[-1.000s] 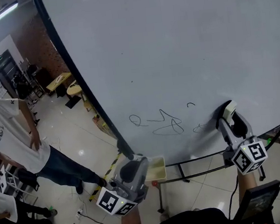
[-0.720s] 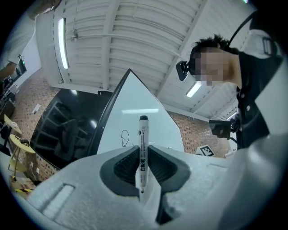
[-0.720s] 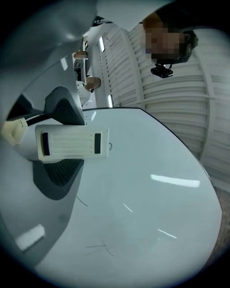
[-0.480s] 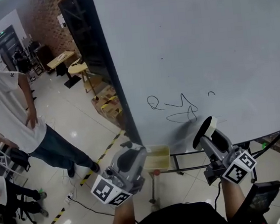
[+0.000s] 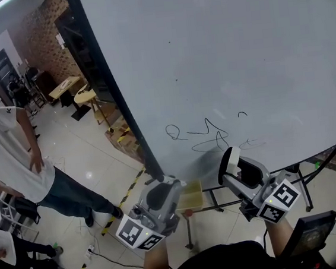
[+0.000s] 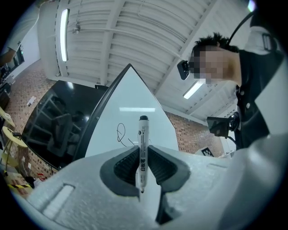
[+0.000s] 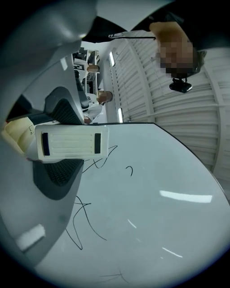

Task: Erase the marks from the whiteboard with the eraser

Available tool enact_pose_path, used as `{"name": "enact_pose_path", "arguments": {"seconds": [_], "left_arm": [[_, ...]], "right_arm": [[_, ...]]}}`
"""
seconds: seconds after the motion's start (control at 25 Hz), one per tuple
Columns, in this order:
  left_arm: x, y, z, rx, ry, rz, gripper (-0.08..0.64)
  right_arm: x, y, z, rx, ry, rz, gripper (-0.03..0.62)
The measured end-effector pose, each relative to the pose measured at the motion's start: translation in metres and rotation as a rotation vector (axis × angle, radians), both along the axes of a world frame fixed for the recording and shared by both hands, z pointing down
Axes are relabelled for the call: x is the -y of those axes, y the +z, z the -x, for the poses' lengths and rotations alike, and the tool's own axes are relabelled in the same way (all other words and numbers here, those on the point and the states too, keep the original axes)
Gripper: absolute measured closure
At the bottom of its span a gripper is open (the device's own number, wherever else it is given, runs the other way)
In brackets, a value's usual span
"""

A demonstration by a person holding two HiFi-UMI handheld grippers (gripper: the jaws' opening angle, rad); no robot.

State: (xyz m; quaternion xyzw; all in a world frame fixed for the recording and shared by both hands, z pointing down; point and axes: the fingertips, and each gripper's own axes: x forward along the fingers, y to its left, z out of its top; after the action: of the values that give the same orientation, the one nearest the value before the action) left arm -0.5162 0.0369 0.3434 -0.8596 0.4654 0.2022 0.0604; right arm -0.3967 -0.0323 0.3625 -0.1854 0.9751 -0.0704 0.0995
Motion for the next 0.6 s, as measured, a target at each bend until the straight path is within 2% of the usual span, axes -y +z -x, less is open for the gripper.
{"name": "enact_pose_path", "arguments": {"seconds": [0.2,0.6], "left_arm": [[0.0019,-0.0019,-0.0027,0.01,0.01,-0.001,0.503],[0.0036,-0.0042,-0.0072,0.019,0.021,-0.011,0.503]], "right_arm": [[-0.0072,-0.0048,0.001,-0.003,-0.008,-0.037,0.353],[-0.0083,-0.0046,-0.0024,0.003,-0.008,-0.037,0.353]]}}
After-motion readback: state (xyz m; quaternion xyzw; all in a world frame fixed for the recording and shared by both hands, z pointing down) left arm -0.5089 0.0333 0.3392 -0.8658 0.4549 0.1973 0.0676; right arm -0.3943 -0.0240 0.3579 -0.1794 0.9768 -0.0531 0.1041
